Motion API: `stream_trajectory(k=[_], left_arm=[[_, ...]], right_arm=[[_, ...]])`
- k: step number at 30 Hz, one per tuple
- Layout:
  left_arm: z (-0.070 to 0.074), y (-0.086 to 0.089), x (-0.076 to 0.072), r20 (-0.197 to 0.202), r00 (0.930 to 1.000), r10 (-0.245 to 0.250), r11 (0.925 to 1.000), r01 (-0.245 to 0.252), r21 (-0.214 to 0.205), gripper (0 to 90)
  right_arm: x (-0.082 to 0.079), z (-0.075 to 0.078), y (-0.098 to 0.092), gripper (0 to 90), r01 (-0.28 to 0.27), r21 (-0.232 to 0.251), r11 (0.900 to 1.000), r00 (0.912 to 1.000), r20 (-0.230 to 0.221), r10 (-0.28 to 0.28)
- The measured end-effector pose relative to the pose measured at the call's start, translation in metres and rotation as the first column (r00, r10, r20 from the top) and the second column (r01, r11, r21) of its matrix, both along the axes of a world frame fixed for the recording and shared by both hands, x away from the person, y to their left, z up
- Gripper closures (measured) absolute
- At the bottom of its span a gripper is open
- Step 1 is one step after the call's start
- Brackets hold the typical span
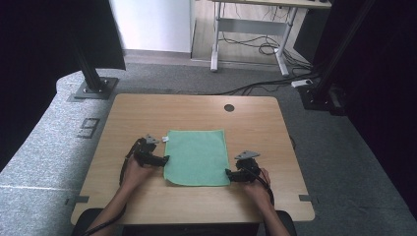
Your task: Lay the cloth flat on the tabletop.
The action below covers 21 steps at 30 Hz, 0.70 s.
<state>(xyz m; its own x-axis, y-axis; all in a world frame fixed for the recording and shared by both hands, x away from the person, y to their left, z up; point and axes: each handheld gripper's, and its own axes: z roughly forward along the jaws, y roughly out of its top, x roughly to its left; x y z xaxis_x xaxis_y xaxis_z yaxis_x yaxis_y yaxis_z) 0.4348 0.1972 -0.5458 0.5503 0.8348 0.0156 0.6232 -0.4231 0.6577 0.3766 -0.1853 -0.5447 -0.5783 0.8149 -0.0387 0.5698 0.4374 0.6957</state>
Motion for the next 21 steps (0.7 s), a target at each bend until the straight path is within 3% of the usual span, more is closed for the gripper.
stream_trajectory(k=[6, 12, 15, 19, 21], left_arm=[[-0.002, -0.004, 0.013, -0.003, 1.0000, 0.008, 0.9997, -0.009, -0.023, 3.1], [-0.002, -0.005, 0.012, 0.004, 1.0000, 0.006, 0.9997, -0.006, -0.022, 3.3], [0.000, -0.005, 0.009, 0.017, 0.9996, -0.024, 0.9994, 0.025, -0.025, 2.2], [0.009, -0.004, -0.004, 0.004, 0.9983, -0.057, 0.9948, 0.057, -0.084, 1.3], [0.012, -0.004, -0.012, 0.004, 0.9972, -0.074, 0.9937, 0.074, -0.084, 1.3]], right_arm=[[0.008, -0.001, -0.004, 24.9, 0.015, 0.010, 0.9998, 0.9999, -0.008, -0.015], [0.009, -0.002, -0.006, 25.2, 0.017, 0.036, 0.9992, 0.9996, -0.022, -0.016], [0.010, -0.001, -0.007, 26.7, 0.009, 0.040, 0.9992, 0.9995, -0.030, -0.008], [0.009, 0.004, -0.011, 24.3, 0.008, 0.057, 0.9983, 0.9997, -0.021, -0.007], [0.008, 0.008, -0.015, 22.8, 0.013, 0.066, 0.9977, 0.9998, -0.013, -0.012]])
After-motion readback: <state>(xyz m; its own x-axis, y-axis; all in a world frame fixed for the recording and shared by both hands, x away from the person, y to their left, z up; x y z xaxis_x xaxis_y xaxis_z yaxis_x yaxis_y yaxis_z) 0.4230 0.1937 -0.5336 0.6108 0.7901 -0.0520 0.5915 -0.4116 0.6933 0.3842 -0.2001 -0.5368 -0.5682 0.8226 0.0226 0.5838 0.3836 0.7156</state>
